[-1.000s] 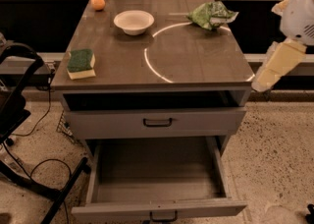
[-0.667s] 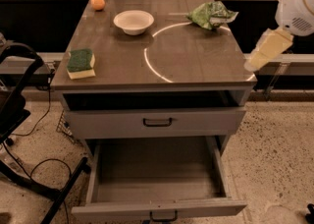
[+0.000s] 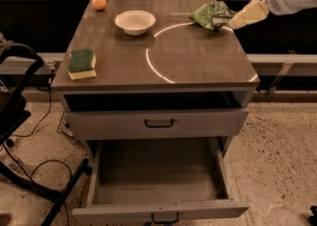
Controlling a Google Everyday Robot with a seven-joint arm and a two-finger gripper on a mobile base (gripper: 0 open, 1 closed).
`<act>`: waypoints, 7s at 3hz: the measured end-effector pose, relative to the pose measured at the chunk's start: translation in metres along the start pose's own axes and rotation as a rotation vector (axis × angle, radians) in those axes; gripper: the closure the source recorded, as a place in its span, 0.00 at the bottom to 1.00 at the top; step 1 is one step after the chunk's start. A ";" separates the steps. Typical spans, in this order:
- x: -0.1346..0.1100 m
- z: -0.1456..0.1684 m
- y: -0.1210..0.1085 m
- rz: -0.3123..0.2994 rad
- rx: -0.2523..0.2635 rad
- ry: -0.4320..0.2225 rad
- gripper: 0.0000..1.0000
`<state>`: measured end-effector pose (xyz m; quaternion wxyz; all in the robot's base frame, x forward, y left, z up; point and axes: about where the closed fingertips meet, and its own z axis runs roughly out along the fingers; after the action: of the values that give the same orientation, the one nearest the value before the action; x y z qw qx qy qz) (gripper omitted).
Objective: Move green jalapeno chip bag near sponge
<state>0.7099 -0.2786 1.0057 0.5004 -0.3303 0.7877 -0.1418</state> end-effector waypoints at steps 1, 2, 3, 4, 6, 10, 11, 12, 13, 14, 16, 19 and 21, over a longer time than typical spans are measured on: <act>-0.008 -0.002 -0.002 0.008 0.010 -0.028 0.00; -0.005 0.000 0.003 0.002 -0.004 -0.016 0.00; -0.021 0.065 0.014 0.085 -0.052 -0.075 0.00; -0.031 0.142 0.020 0.171 -0.081 -0.118 0.00; -0.036 0.216 0.035 0.242 -0.125 -0.095 0.00; 0.003 0.264 0.057 0.335 -0.171 0.096 1.00; 0.003 0.263 0.056 0.335 -0.171 0.096 1.00; 0.002 0.263 0.056 0.334 -0.171 0.096 1.00; 0.002 0.263 0.056 0.334 -0.171 0.096 1.00; 0.002 0.263 0.056 0.334 -0.171 0.096 1.00; 0.002 0.263 0.055 0.334 -0.171 0.096 1.00; -0.025 0.207 0.041 0.242 -0.129 0.090 1.00; -0.043 0.149 0.044 0.178 -0.170 0.004 1.00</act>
Offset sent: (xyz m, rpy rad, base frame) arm 0.0104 0.0132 0.0028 0.0330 -0.0393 0.0173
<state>0.8365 -0.2012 0.9432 0.4795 -0.2999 0.8242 -0.0304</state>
